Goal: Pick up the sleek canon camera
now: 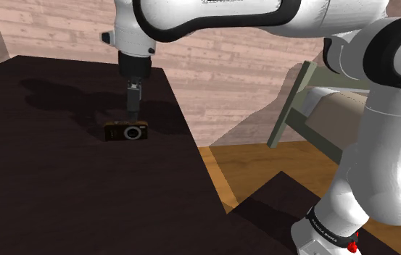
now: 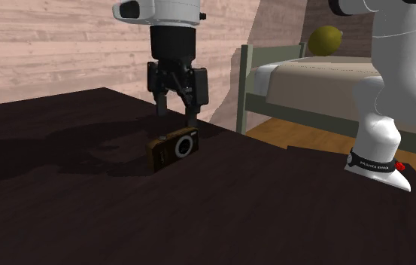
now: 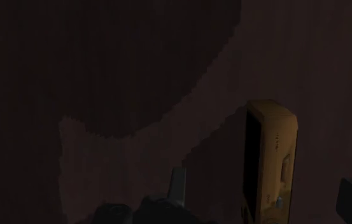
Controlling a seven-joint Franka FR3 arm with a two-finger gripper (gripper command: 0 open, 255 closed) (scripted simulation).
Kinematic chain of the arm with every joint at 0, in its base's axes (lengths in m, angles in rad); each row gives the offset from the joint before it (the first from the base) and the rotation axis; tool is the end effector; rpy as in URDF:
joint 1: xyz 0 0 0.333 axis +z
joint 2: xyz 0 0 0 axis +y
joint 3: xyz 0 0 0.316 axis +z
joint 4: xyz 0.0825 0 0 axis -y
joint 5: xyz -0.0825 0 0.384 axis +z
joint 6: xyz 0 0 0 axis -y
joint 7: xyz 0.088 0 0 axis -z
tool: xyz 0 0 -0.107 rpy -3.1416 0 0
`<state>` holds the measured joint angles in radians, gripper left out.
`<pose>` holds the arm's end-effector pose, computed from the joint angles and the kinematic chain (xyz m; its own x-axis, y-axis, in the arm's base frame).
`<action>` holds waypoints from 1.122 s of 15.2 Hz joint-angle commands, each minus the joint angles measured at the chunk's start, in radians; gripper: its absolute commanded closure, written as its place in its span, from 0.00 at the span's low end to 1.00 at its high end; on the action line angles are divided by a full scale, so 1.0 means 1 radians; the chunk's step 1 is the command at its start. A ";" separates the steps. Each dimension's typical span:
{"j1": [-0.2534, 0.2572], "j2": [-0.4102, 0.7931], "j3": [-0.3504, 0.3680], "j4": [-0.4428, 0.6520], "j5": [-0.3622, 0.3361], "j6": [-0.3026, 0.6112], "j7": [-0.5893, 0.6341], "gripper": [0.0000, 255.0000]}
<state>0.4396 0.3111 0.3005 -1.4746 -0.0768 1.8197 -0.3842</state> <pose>0.5064 0.4198 0.5109 0.4299 0.9015 0.0502 0.9025 -0.4306 0.0036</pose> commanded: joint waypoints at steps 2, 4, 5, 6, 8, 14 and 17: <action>0.025 0.036 0.014 0.017 -0.015 0.010 -0.010 0.00; 0.024 0.037 0.014 -0.008 -0.015 0.036 -0.009 0.00; 0.023 0.038 0.013 -0.021 -0.016 0.049 -0.009 0.00; 0.023 0.039 0.013 -0.033 -0.016 0.062 -0.009 0.00; 0.022 0.042 0.012 -0.055 -0.017 0.088 -0.008 0.00; 0.021 0.040 0.012 -0.066 -0.017 0.097 -0.008 1.00; 0.021 0.041 0.012 -0.065 -0.017 0.097 -0.008 1.00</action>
<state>0.4605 0.3511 0.3125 -1.5393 -0.0941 1.9165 -0.3920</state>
